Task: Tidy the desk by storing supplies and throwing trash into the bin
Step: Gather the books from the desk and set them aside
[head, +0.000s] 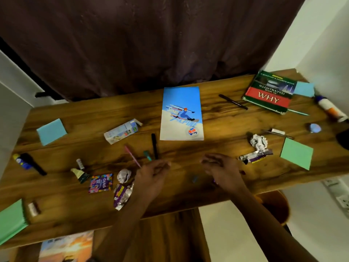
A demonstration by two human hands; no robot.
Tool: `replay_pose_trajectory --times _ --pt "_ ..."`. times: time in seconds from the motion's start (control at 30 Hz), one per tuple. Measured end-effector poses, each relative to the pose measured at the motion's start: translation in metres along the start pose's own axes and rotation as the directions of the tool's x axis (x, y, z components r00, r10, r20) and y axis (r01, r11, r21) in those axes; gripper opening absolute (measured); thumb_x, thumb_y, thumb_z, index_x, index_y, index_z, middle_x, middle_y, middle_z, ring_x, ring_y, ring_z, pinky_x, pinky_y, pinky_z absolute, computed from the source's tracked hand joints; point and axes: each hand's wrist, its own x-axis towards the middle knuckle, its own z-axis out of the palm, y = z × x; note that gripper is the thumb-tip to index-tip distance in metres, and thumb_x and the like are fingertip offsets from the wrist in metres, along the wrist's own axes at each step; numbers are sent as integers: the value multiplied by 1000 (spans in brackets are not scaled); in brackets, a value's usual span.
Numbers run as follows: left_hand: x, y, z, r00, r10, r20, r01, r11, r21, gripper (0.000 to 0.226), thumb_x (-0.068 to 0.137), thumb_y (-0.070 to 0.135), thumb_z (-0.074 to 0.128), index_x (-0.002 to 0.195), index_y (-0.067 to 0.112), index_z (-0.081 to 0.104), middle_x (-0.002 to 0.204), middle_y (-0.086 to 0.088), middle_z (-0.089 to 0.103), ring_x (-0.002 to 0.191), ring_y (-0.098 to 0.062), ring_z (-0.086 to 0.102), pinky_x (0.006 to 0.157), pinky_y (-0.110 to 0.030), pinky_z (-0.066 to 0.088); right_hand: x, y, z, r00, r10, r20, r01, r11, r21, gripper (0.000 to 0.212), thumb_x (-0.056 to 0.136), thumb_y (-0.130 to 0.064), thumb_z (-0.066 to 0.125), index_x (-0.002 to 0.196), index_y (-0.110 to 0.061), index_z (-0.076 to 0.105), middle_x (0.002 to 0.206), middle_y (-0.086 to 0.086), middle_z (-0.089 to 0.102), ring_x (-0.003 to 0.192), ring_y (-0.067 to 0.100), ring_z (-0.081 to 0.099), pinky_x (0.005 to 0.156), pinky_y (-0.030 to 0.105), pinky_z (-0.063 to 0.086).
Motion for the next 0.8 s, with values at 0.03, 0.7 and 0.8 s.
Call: replay_pose_trajectory --times 0.03,0.7,0.8 --pt "10 3 7 1000 8 -19 -8 1000 2 17 97 30 68 111 27 77 100 14 75 79 0 68 63 -6 45 11 -3 -3 1000 -6 6 6 1000 3 27 84 -9 78 110 -10 73 98 -2 78 98 10 73 102 44 53" --pt "158 53 64 975 -85 -206 157 918 364 56 96 33 67 142 7 49 139 -14 61 127 -33 58 99 -39 51 131 -43 -3 998 41 38 -34 986 -160 32 90 -26 72 120 -15 68 116 2 74 101 15 71 82 34 61" --pt "163 50 70 975 -134 -175 191 910 367 59 95 35 67 144 11 45 142 -13 58 131 -33 55 102 -40 49 136 -43 -3 996 94 0 -93 989 -116 37 89 -29 74 123 -17 65 116 2 71 100 15 69 72 29 59"
